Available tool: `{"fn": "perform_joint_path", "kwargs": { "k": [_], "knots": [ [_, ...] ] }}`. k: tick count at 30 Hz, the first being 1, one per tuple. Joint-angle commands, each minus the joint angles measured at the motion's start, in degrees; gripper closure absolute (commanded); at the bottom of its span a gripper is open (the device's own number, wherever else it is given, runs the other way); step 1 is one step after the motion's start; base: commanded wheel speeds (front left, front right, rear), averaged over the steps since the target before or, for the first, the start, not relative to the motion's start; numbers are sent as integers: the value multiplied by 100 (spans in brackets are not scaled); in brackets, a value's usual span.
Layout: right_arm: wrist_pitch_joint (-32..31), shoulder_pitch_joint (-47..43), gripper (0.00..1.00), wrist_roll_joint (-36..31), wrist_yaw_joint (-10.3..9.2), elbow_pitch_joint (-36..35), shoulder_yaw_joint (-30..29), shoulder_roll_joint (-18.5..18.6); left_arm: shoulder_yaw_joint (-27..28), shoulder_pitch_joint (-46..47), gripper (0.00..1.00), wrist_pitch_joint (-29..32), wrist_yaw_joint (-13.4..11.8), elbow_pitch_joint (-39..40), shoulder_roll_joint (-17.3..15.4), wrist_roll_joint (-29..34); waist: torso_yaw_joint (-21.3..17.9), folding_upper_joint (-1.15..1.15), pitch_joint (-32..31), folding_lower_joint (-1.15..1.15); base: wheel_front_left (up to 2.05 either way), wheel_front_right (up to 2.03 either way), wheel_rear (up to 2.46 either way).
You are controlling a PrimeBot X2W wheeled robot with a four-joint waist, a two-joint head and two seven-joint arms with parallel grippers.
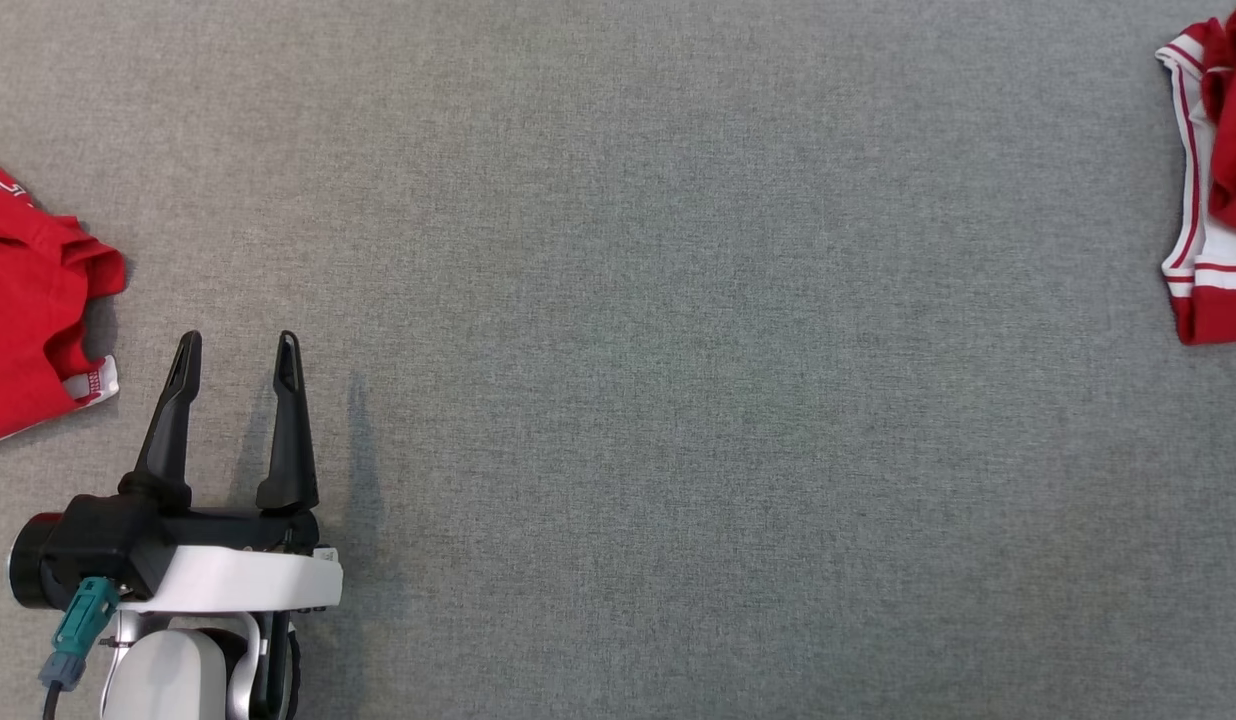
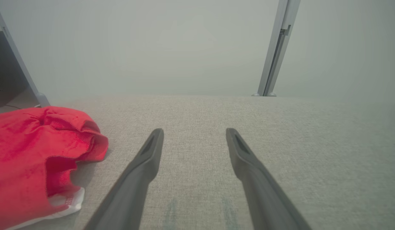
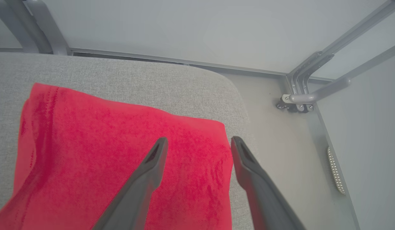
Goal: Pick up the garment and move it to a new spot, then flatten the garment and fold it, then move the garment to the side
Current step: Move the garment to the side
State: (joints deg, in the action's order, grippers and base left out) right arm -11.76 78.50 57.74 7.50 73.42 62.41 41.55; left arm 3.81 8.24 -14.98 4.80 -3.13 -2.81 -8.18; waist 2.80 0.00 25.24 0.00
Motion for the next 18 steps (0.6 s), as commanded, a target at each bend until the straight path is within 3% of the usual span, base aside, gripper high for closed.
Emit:
{"fn": "perform_joint_path", "kwargs": {
  "k": [1,4,10,15,18],
  "knots": [
    [70,91,0,-24,-2,18,11,-5,14,84,0,-24,-12,4,-22,4,-3,0,-8,0,0,0,0],
    [460,100,0,-140,-2,-58,71,-138,6,85,0,-24,-38,-15,-22,-33,-25,0,-73,0,0,0,0],
    [2272,-481,0,132,-2,-709,-181,-514,-55,-71,0,-24,-141,-61,-20,-235,-53,0,-559,0,0,0,0],
    [2695,-1085,0,170,-2,-1250,-382,-769,-56,-208,0,-24,-186,-77,-22,-294,-126,0,-963,0,0,0,0],
    [2704,-1420,0,-109,-2,-1863,-1046,-804,-44,-276,0,-24,-202,-67,-24,-305,-175,0,-1133,0,0,0,0]
  ]
}}
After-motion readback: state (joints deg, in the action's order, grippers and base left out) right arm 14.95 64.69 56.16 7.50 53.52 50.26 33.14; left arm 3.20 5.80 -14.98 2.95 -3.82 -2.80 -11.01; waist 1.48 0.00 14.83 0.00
